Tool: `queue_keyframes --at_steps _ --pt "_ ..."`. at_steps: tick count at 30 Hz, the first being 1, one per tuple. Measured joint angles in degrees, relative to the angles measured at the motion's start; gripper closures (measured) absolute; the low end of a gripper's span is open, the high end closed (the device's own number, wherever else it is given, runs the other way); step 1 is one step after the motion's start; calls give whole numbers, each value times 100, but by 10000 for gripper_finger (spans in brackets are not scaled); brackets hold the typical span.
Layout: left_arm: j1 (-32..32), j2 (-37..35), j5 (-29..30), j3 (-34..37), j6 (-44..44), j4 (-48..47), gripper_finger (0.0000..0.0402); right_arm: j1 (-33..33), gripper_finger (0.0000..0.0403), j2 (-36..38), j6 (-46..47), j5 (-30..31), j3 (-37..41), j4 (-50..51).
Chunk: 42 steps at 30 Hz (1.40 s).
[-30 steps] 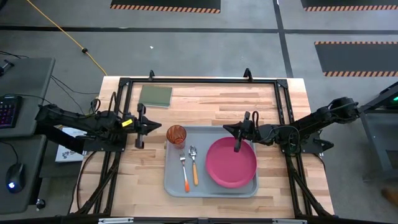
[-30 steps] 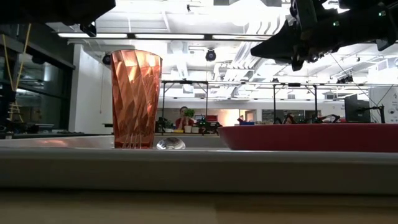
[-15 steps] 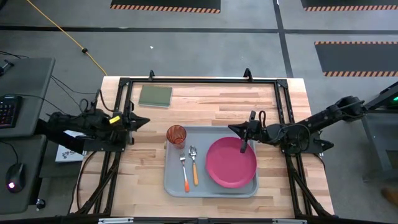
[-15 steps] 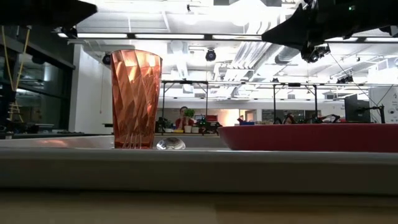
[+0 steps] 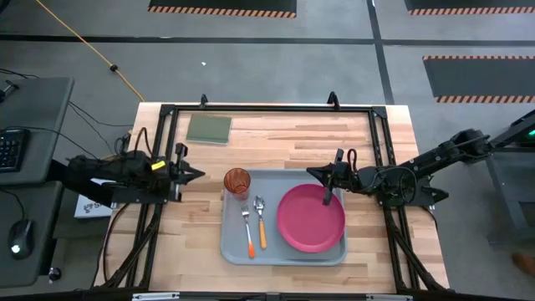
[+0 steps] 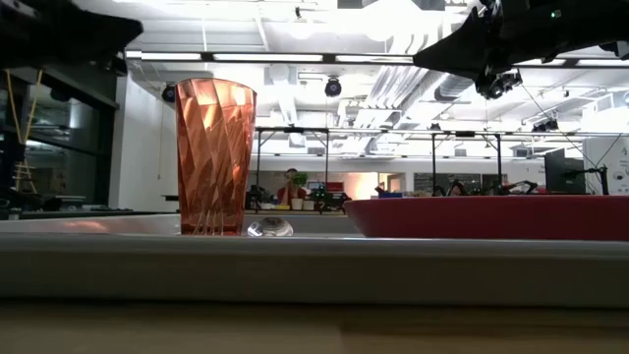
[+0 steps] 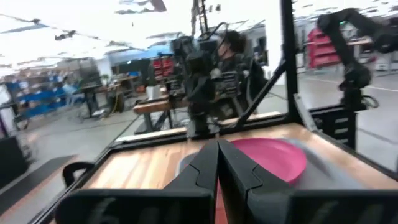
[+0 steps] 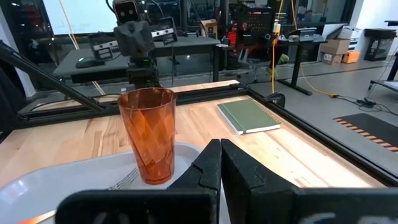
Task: Pick and place plate/cup/fork/spoon on tray
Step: Return to Home Position
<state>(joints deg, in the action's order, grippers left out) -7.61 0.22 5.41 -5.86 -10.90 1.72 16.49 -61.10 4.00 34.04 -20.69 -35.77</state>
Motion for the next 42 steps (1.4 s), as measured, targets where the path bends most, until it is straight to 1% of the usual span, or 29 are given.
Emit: queue_keyframes --at_steps 3,7,12,16,18,25,32,35,37,40,42 --pt "144 -1 -331 -29 -38 -56 401 0 403 0 -24 0 0 0" --pt "409 4 -393 -29 -11 -423 401 0 403 0 -60 -17 0 -2" --pt "725 -1 -752 171 232 -85 401 0 403 0 -142 -26 0 -2" --pt "878 -1 -622 498 720 231 401 0 403 -2 -145 -12 0 -4" --pt "889 18 -611 524 871 169 402 0 403 -2 -145 -6 0 -4" --pt "859 4 -569 519 893 -119 402 0 403 -2 -137 -7 0 -4" --pt "861 4 -489 517 888 -98 401 0 403 8 -143 56 0 5" --pt "861 4 -459 517 885 -112 401 17 403 237 -122 334 0 123" --pt "861 4 -455 517 885 -118 401 17 403 530 -108 368 -2 375" --pt "861 4 -452 517 881 -117 401 15 403 1031 85 242 2 943" --pt "861 4 -454 517 879 -116 401 15 403 1352 182 37 212 961"
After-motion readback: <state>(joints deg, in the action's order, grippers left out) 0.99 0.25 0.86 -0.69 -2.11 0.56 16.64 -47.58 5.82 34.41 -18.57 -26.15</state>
